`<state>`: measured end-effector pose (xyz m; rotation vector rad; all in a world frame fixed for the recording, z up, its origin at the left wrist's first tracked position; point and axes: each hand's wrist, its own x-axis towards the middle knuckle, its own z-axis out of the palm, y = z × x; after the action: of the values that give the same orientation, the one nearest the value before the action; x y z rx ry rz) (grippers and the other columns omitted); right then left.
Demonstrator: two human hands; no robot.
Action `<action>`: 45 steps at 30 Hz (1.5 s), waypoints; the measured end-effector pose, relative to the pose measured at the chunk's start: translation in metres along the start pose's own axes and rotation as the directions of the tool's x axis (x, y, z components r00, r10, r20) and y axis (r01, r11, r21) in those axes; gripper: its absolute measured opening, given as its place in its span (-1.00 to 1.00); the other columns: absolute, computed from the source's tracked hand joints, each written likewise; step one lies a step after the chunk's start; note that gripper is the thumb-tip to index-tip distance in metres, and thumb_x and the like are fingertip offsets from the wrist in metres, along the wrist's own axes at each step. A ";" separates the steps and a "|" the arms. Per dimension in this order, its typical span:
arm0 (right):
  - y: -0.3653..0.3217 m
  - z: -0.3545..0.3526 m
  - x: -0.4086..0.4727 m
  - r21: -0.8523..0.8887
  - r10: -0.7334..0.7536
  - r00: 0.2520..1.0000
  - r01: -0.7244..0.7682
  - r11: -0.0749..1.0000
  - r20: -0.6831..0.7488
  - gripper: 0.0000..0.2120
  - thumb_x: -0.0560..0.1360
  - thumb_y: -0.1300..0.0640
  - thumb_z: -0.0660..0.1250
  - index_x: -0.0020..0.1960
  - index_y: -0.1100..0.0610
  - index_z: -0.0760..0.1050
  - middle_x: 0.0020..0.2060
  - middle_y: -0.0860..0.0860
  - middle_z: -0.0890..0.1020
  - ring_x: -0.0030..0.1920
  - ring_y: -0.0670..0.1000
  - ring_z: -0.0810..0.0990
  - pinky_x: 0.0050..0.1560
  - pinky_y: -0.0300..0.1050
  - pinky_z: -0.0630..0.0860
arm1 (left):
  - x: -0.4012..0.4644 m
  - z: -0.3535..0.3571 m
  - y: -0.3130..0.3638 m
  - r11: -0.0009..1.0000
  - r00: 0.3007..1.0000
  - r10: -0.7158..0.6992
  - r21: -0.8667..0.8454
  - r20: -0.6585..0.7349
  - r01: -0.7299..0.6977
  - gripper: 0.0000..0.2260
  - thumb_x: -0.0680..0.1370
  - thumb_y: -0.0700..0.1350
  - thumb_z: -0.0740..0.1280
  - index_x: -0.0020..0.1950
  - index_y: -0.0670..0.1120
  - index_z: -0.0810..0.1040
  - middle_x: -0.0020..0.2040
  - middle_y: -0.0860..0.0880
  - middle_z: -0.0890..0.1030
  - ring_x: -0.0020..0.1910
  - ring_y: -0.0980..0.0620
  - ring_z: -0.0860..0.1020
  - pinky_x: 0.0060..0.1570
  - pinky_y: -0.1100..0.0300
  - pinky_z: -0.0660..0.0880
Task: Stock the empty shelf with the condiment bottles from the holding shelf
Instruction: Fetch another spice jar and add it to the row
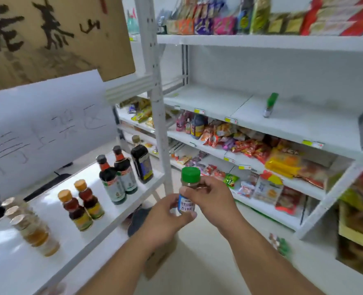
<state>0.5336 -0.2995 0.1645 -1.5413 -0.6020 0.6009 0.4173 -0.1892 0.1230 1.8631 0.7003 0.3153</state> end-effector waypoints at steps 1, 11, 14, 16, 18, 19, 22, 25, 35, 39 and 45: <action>0.000 -0.018 0.003 0.001 -0.006 1.000 0.006 1.000 -0.018 -0.85 0.44 0.22 0.58 -0.01 0.18 0.69 -0.22 -0.01 0.75 -0.29 -0.17 0.67 -0.25 -0.33 0.55 | 0.007 0.015 0.008 1.000 1.000 0.013 -0.011 0.014 -0.013 -0.72 0.40 0.06 0.55 0.08 0.09 0.66 0.01 0.11 0.73 0.06 0.09 0.67 0.17 0.01 0.60; 0.012 -0.152 0.015 0.036 -0.031 0.970 0.041 0.999 -0.243 -0.85 0.46 0.18 0.57 0.01 0.12 0.68 -0.34 -0.22 0.69 -0.34 -0.27 0.62 -0.32 -0.43 0.47 | 0.073 0.128 0.063 0.996 0.963 0.084 0.006 0.257 -0.089 -0.72 0.46 0.02 0.56 0.13 0.09 0.64 0.06 0.21 0.70 0.18 0.23 0.60 0.27 -0.04 0.55; 0.019 -0.175 0.022 0.040 -0.022 0.952 0.035 0.999 -0.304 -0.83 0.45 0.16 0.57 0.03 0.10 0.69 -0.24 -0.21 0.73 -0.26 -0.27 0.67 -0.28 -0.43 0.50 | 0.092 0.150 0.070 0.992 0.937 0.106 0.033 0.332 -0.124 -0.72 0.47 0.02 0.55 0.15 0.12 0.63 0.09 0.23 0.68 0.17 0.33 0.57 0.27 0.13 0.51; 0.023 -0.184 0.031 0.041 -0.009 0.943 0.024 0.999 -0.333 -0.82 0.45 0.15 0.57 0.04 0.11 0.69 -0.18 -0.15 0.75 -0.21 -0.23 0.69 -0.24 -0.40 0.53 | 0.106 0.161 0.071 0.987 0.919 0.123 0.050 0.374 -0.153 -0.70 0.48 0.04 0.54 0.18 0.15 0.61 0.15 0.22 0.66 0.16 0.36 0.55 0.22 0.25 0.44; 0.026 -0.190 0.042 0.034 -0.003 0.933 0.017 0.999 -0.359 -0.83 0.45 0.14 0.58 0.03 0.10 0.70 -0.16 -0.11 0.75 -0.19 -0.20 0.70 -0.21 -0.37 0.55 | 0.125 0.167 0.071 0.982 0.908 0.146 0.056 0.393 -0.182 -0.69 0.46 0.09 0.54 0.18 0.19 0.60 0.17 0.21 0.64 0.17 0.34 0.55 0.14 0.34 0.40; 0.027 -0.192 0.050 0.027 -0.003 0.929 0.014 1.000 -0.369 -0.83 0.45 0.13 0.58 0.02 0.09 0.70 -0.16 -0.09 0.75 -0.18 -0.18 0.71 -0.19 -0.34 0.56 | 0.135 0.169 0.070 0.978 0.905 0.161 0.056 0.394 -0.198 -0.69 0.45 0.12 0.54 0.17 0.21 0.60 0.17 0.23 0.63 0.17 0.34 0.54 0.10 0.38 0.39; 0.030 -0.195 0.080 -0.026 -0.007 0.914 -0.004 1.000 -0.406 -0.83 0.43 0.10 0.59 0.01 0.03 0.70 -0.14 -0.06 0.75 -0.11 -0.11 0.72 -0.13 -0.24 0.60 | 0.170 0.169 0.070 0.963 0.885 0.218 0.058 0.411 -0.264 -0.68 0.45 0.13 0.54 0.17 0.26 0.58 0.17 0.26 0.61 0.17 0.40 0.51 0.08 0.46 0.38; 0.032 -0.195 0.117 -0.052 0.015 0.899 -0.042 0.998 -0.439 -0.83 0.42 0.06 0.60 -0.01 -0.03 0.70 -0.13 -0.09 0.75 -0.03 -0.06 0.71 0.00 -0.12 0.64 | 0.213 0.164 0.069 0.945 0.861 0.267 0.056 0.433 -0.321 -0.66 0.45 0.18 0.52 0.19 0.26 0.56 0.19 0.28 0.57 0.20 0.37 0.48 0.19 0.34 0.43; 0.036 -0.195 0.227 -0.121 0.014 0.863 -0.087 0.989 -0.505 -0.76 0.38 -0.07 0.60 0.00 -0.05 0.70 -0.09 -0.13 0.74 0.01 -0.11 0.69 0.06 0.00 0.64 | 0.334 0.157 0.066 0.911 0.804 0.350 0.025 0.480 -0.412 -0.69 0.48 0.14 0.51 0.20 0.21 0.58 0.16 0.27 0.57 0.22 0.24 0.50 0.24 0.14 0.51; 0.040 -0.210 0.266 -0.108 0.010 0.866 -0.074 0.991 -0.500 -0.81 0.40 -0.01 0.61 -0.02 -0.03 0.70 -0.15 -0.18 0.72 -0.10 -0.23 0.65 -0.05 -0.14 0.58 | 0.385 0.174 0.061 0.882 0.795 0.389 0.062 0.465 -0.467 -0.63 0.44 0.28 0.47 0.20 0.24 0.58 0.26 0.24 0.54 0.32 0.18 0.45 0.30 0.02 0.48; 0.054 -0.260 0.331 -0.095 -0.012 0.862 -0.043 0.995 -0.507 -0.77 0.39 -0.03 0.62 0.01 -0.09 0.69 -0.05 -0.19 0.73 0.07 -0.14 0.66 0.16 0.01 0.59 | 0.465 0.218 0.072 0.871 0.806 0.369 0.130 0.463 -0.474 -0.54 0.37 0.44 0.43 0.22 0.33 0.56 0.41 0.11 0.48 0.41 0.06 0.45 0.34 -0.08 0.48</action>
<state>0.9537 -0.2611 0.1172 -1.7163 -0.2152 0.1538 0.9215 -0.0934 0.0528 2.2210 0.0057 0.0967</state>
